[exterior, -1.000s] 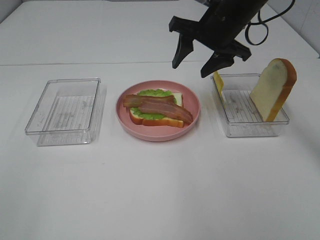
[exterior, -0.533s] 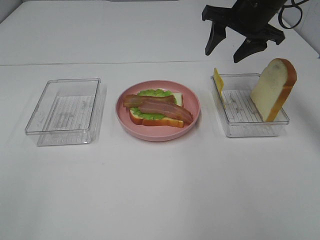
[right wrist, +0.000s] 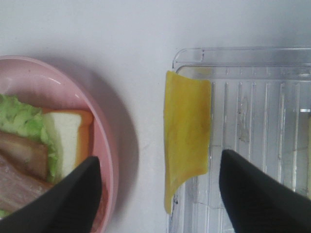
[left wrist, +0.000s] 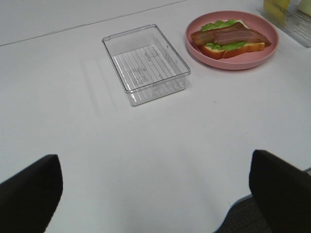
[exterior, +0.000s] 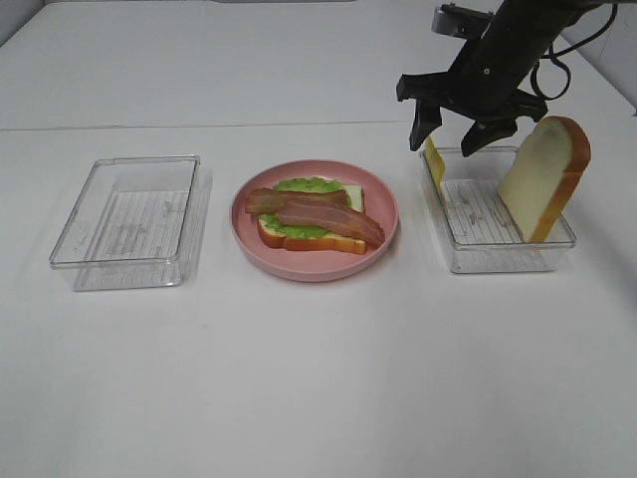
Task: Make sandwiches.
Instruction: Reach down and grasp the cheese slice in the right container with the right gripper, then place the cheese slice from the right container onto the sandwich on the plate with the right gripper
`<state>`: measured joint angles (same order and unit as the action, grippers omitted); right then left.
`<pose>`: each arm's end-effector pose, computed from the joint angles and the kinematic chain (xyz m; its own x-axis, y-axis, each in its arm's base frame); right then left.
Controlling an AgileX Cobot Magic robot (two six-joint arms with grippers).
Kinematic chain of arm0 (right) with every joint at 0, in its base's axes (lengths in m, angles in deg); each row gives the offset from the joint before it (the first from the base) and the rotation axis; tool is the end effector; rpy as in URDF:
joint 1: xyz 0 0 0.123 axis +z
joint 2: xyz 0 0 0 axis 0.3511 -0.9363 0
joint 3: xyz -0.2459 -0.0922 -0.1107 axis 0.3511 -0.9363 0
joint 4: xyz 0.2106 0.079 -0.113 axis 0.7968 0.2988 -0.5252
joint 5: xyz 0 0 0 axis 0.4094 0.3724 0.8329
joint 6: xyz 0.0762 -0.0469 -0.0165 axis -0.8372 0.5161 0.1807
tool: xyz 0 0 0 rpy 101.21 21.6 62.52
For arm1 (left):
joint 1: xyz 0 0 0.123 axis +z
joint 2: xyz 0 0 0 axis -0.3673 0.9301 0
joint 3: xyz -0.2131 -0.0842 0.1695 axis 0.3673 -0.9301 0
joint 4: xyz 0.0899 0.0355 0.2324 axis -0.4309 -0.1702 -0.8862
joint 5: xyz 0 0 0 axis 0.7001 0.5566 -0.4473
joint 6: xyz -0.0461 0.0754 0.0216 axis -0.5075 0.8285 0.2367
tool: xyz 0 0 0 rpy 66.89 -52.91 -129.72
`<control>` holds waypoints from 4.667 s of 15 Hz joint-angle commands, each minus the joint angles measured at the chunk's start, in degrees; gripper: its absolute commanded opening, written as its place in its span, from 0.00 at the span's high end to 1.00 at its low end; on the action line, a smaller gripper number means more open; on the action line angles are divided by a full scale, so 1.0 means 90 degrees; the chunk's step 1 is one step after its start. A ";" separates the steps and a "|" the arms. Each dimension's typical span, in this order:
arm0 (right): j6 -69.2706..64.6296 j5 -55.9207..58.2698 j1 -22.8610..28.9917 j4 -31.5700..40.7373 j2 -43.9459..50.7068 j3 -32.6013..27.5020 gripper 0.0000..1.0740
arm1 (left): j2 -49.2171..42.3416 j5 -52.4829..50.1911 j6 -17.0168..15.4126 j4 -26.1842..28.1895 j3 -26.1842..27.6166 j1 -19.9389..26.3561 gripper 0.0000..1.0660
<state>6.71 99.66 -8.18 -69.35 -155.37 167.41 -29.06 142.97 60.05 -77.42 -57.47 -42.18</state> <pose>0.4591 0.1112 0.1866 -0.9251 -0.0355 -0.3781 -0.1061 0.9802 0.1674 -0.0042 0.0053 0.2776 -0.4234 0.1419 -0.8948 0.3130 0.9497 0.0025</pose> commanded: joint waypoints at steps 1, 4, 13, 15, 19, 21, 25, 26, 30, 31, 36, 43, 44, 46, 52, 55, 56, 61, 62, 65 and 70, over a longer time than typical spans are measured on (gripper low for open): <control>0.0057 -0.0229 -0.0013 -0.0064 -0.0204 0.0089 0.43 | -0.0051 -0.0057 -0.0006 0.0025 -0.0006 0.0006 0.07; 0.0057 -0.0312 -0.0013 -0.0064 -0.0255 0.0089 0.51 | -0.0051 -0.0057 -0.0006 0.0025 -0.0006 0.0006 0.07; 0.0057 -0.0255 -0.0013 -0.0185 -0.0255 0.0089 0.61 | -0.0051 -0.0057 -0.0006 0.0025 -0.0006 0.0006 0.07; 0.0057 -0.0248 -0.0013 -0.0185 -0.0255 0.0089 0.61 | -0.0051 -0.0057 -0.0006 0.0025 -0.0006 0.0006 0.07; 0.0057 -0.0229 -0.0013 -0.0197 -0.0255 0.0089 0.61 | -0.0051 -0.0057 -0.0006 0.0025 -0.0006 0.0006 0.07; 0.0057 -0.0229 -0.0013 -0.0210 -0.0261 0.0089 0.61 | -0.0051 -0.0057 -0.0006 0.0025 -0.0006 0.0006 0.07; 0.0051 -0.0185 -0.0013 -0.0210 -0.0401 0.0089 0.61 | -0.0051 -0.0057 -0.0006 0.0025 -0.0006 0.0006 0.07; 0.0019 -0.0216 -0.0013 -0.0210 -0.0420 0.0089 0.61 | -0.0051 -0.0057 -0.0006 0.0025 -0.0006 0.0006 0.07; 0.0019 -0.0204 -0.0013 -0.0229 -0.0414 0.0089 1.00 | -0.0051 -0.0057 -0.0006 0.0025 -0.0006 0.0006 0.07; 0.0019 -0.0191 -0.0013 -0.0229 -0.0407 0.0089 1.00 | -0.0051 -0.0057 -0.0006 0.0025 -0.0006 0.0006 0.07; 0.0025 -0.0032 -0.0013 -0.0191 0.0083 0.0089 1.00 | -0.0051 -0.0057 -0.0006 0.0025 -0.0006 0.0006 0.07; 0.1076 0.0216 0.0229 0.2056 0.0643 0.0076 1.00 | -0.0051 -0.0057 -0.0006 0.0025 -0.0006 0.0006 0.07; 0.1324 0.0223 0.0388 0.2387 0.0579 0.0076 1.00 | -0.0051 -0.0057 -0.0006 0.0025 -0.0006 0.0006 0.07; 0.1604 0.0178 0.0789 0.3056 0.0401 0.0076 1.00 | -0.0051 -0.0057 -0.0006 0.0025 -0.0006 0.0006 0.07; 0.1700 -0.0025 0.1324 0.3839 -0.0210 0.0076 1.00 | -0.0051 -0.0057 -0.0006 0.0025 -0.0006 0.0006 0.07; 0.1566 -0.0344 0.1318 0.3521 -0.0344 0.0076 1.00 | -0.0051 -0.0057 -0.0006 0.0025 -0.0006 0.0006 0.07; 0.1261 -0.0452 0.1318 0.3209 -0.0357 0.0076 1.00 | -0.0051 -0.0057 -0.0006 0.0025 -0.0006 0.0006 0.07; 0.0802 -0.0490 0.1318 0.2489 -0.0357 0.0076 1.00 | -0.0051 -0.0057 -0.0006 0.0025 -0.0006 0.0006 0.07; 0.0668 -0.0490 0.1318 0.2330 -0.0357 0.0076 1.00 | -0.0051 -0.0057 -0.0006 0.0025 -0.0006 0.0006 0.07; 0.0115 -0.0490 0.1318 0.1700 -0.0357 0.0076 0.88 | -0.0051 -0.0057 -0.0006 0.0025 -0.0006 0.0006 0.07; -0.0280 -0.0439 0.1318 0.1216 -0.0357 0.0076 0.35 | -0.0051 -0.0057 -0.0006 0.0025 -0.0006 0.0006 0.07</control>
<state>4.77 95.54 3.74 -58.06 -158.58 167.98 -29.06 142.92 60.05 -77.42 -57.47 -42.18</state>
